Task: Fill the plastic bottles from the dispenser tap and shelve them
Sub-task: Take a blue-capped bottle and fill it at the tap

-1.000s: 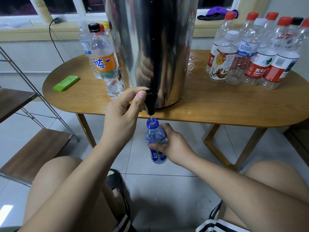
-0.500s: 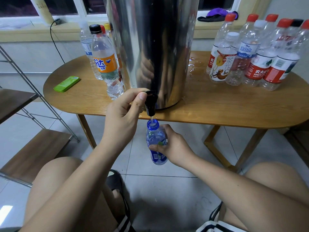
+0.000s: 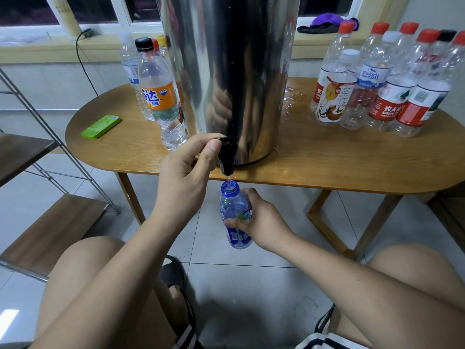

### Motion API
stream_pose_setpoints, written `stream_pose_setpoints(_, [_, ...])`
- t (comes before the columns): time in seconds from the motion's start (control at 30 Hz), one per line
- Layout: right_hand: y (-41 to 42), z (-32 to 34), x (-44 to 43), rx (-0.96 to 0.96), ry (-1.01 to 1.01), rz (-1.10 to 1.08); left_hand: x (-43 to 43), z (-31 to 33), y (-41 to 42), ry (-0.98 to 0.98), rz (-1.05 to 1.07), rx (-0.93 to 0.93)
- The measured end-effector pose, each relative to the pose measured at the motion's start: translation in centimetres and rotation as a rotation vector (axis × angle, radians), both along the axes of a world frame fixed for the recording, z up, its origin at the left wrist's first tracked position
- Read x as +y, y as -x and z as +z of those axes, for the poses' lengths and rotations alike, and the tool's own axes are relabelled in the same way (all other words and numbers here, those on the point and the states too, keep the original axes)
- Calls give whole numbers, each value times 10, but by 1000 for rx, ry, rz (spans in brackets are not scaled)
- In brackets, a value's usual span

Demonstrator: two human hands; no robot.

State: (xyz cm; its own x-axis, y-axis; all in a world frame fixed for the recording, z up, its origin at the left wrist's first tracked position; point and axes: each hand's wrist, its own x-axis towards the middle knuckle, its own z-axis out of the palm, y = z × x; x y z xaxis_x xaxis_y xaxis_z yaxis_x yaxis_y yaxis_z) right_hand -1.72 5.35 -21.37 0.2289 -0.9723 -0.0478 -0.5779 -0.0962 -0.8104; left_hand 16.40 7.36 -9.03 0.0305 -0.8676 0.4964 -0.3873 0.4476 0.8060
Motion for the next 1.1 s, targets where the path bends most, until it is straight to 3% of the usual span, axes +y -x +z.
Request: stream_pose_setpoints(1.1, [0, 0, 1, 4, 2, 8, -3, -4, -2, -8, 10, -2])
